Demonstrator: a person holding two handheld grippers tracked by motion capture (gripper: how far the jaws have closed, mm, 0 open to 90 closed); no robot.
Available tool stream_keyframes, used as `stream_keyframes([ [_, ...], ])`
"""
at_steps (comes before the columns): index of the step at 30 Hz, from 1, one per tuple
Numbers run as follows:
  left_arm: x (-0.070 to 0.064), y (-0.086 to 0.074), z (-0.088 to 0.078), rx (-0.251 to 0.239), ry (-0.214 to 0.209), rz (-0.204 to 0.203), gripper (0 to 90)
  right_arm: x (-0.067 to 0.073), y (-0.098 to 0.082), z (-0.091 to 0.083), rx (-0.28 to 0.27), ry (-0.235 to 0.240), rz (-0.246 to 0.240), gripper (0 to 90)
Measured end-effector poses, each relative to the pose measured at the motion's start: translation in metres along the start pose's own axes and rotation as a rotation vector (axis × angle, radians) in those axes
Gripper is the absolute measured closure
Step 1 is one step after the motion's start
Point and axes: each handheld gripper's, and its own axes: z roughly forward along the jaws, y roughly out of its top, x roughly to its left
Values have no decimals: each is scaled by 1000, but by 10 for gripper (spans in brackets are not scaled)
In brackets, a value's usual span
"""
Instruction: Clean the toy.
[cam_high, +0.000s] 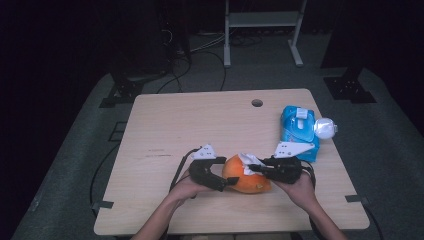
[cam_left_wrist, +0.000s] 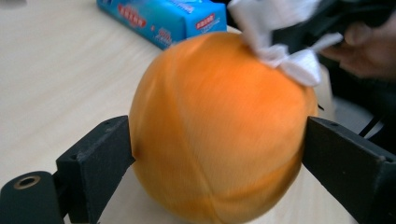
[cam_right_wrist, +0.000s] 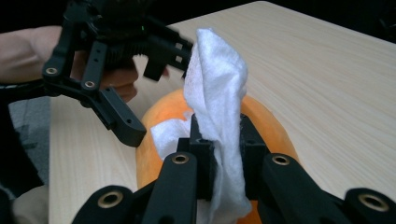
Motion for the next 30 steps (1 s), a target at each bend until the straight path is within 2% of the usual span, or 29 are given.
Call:
stream_keyframes([
  [3, -5, 0, -1, -10, 17, 50, 230, 0, 1, -1, 1, -5, -2, 797],
  [6, -14, 5, -2, -15, 35, 118, 279, 11, 5, 0, -11, 8, -30, 798],
  [9, -29, 9, 1, 13, 65, 241, 292, 25, 11, 6, -17, 54, -73, 798],
  [11, -35, 9, 3, 29, 92, 292, 295, 31, 13, 10, 4, 46, -110, 798],
  [14, -34, 7, 3, 21, 86, 285, 296, 25, 13, 6, 7, 20, -99, 798],
  [16, -32, 7, 4, 19, 83, 274, 273, 19, 12, 0, 5, -18, -89, 798],
  [19, -28, 7, 7, 7, 56, 203, 187, 9, 8, -6, 4, -33, -58, 798],
  [20, -27, 7, 8, 6, 54, 185, 176, 8, 7, -6, 2, -28, -45, 798],
  [21, -27, 7, 8, 7, 57, 185, 179, 8, 6, -4, 1, -24, -40, 798],
  [24, -30, 7, 6, 4, 75, 222, 252, 21, 9, 2, 9, -11, -85, 798],
  [26, -36, 9, 8, 11, 83, 261, 261, 32, 12, 10, 17, 23, -113, 798],
  [27, -36, 9, 8, 11, 83, 261, 265, 37, 13, 14, 27, 32, -133, 798],
  [28, -39, 9, 9, 20, 94, 296, 266, 42, 14, 16, 41, 30, -147, 798],
  [30, -38, 8, 7, 19, 92, 298, 275, 41, 15, 17, 47, 23, -153, 799],
])
